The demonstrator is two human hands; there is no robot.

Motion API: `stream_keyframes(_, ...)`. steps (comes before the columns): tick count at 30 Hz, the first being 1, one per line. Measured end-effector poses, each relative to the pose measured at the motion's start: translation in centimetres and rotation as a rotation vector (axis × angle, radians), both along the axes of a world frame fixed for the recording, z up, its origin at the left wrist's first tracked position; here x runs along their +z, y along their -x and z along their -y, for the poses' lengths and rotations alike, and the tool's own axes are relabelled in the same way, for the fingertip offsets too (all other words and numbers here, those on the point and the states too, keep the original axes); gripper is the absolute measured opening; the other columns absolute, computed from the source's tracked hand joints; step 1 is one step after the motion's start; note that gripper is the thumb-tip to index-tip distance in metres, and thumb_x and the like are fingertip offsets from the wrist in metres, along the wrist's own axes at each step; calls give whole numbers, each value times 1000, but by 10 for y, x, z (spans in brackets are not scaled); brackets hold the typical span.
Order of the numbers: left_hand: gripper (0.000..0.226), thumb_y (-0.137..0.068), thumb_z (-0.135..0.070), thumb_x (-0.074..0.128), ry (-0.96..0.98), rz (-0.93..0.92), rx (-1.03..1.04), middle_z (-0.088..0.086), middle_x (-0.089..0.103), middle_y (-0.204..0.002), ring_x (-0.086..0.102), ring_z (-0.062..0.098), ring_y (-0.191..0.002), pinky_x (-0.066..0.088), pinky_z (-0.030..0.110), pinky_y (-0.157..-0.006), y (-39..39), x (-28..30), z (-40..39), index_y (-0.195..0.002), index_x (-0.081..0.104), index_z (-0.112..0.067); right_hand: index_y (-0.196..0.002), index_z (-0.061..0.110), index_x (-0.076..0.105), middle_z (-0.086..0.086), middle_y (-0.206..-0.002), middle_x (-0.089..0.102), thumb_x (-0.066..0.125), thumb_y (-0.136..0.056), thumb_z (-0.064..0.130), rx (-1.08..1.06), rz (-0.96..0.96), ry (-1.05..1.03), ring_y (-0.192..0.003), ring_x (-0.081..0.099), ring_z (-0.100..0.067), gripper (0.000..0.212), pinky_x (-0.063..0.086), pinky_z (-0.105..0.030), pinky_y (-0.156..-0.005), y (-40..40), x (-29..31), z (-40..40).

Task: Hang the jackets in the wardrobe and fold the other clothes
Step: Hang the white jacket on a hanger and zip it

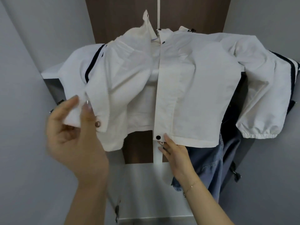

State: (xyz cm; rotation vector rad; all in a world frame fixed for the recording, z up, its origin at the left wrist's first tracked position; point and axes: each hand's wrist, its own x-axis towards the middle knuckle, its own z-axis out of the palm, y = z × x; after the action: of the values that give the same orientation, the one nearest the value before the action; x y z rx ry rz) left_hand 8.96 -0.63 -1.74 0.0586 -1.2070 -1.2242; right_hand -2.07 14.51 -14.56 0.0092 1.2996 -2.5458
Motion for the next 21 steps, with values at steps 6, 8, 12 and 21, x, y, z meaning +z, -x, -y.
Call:
stream_keyframes(6, 21, -89, -15, 70, 71, 444, -187, -24, 69, -97, 65, 0, -90, 51, 12, -71, 6, -49, -26, -93, 69, -35, -123, 2, 64, -12, -117, 70, 75, -78, 19, 16, 25, -20, -105, 66, -26, 49, 57, -32, -81, -14, 5, -2)
stream_keyframes(8, 23, -88, -11, 71, -6, 558, -320, -23, 70, -100, 65, -5, -90, 48, 7, -74, 8, -65, -27, -98, 71, -32, -114, 2, 68, -10, -107, 72, 75, -77, 25, -4, -13, -100, -92, 65, -25, 44, 53, -35, -83, -19, 7, -8)
stream_keyframes(12, 28, -89, 0, 66, -13, 687, -442, -15, 74, -98, 65, -5, -95, 49, 10, -84, 12, -80, -28, -97, 74, -25, -111, -5, 62, -10, -83, 54, 60, -91, 29, 78, 65, 33, -71, 40, -21, 40, 38, -32, -77, -31, 18, -17)
stream_keyframes(21, 16, -89, -29, 69, -50, 905, -691, -9, 76, -95, 68, 3, -94, 52, 21, -86, 27, -62, -59, -101, 76, -22, -88, 7, 66, -1, -63, 54, 65, -90, 23, 129, 108, -12, -54, 44, -8, 16, 45, -18, -50, -59, 34, -31)
